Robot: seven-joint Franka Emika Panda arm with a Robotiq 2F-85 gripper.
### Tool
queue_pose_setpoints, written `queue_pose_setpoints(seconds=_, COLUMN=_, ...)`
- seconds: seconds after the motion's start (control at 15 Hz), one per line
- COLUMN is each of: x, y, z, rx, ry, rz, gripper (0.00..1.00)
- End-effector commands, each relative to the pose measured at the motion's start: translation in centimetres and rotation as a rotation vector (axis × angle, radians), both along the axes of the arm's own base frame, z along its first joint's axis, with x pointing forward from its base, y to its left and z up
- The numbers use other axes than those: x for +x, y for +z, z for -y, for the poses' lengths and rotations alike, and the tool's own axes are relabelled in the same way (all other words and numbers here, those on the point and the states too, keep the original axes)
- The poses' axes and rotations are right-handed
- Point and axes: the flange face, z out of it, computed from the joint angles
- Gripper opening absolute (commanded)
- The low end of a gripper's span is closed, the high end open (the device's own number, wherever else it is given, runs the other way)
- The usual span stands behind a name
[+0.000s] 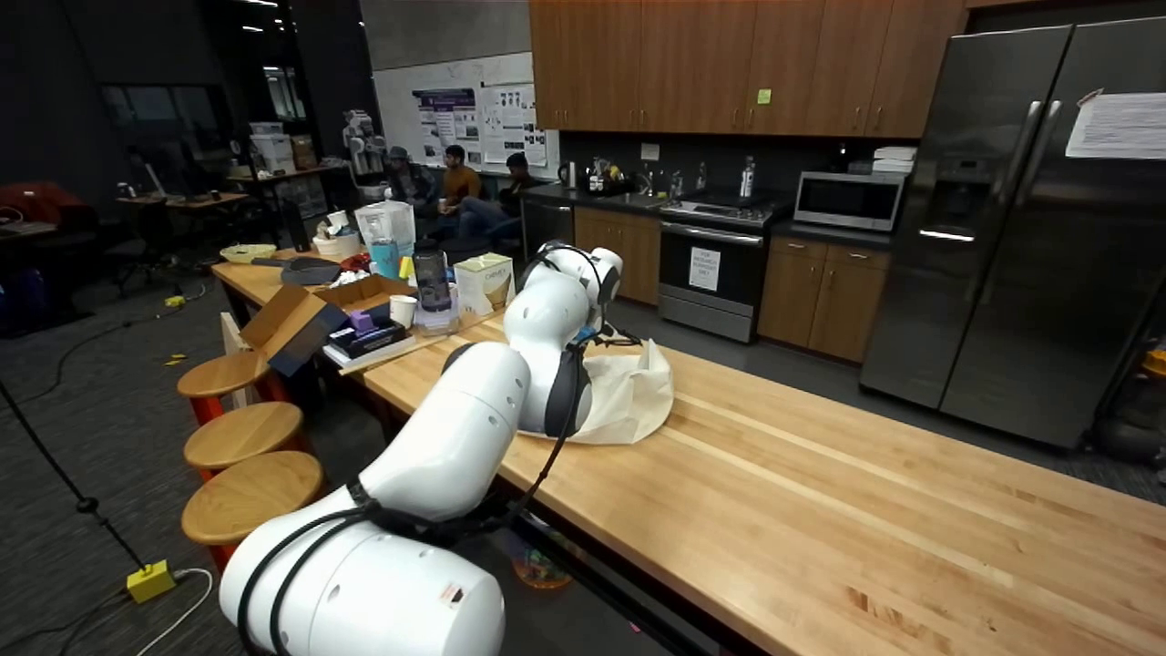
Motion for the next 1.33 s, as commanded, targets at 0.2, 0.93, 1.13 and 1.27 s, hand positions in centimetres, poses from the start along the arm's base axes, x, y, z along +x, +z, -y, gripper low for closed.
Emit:
queue_pose_setpoints(seconds=0.2, x=-1.3, y=0.0, z=-6.7, rx=-0.037, ry=0.186, rz=0.113, gripper=0.01)
queue_pose_setpoints(seconds=0.93, x=1.6, y=8.3, z=-8.7, rx=0.081, ry=0.317, rz=0.480, gripper=0.01)
queue_pose_setpoints(seconds=1.13, x=0.9, y=9.4, z=-8.9, rx=0.112, ry=0.445, rz=0.471, gripper=0.01)
queue_pose_setpoints(seconds=1.27, x=0.6, y=9.7, z=-9.1, rx=0.121, ry=0.523, rz=0.468, gripper=0.01)
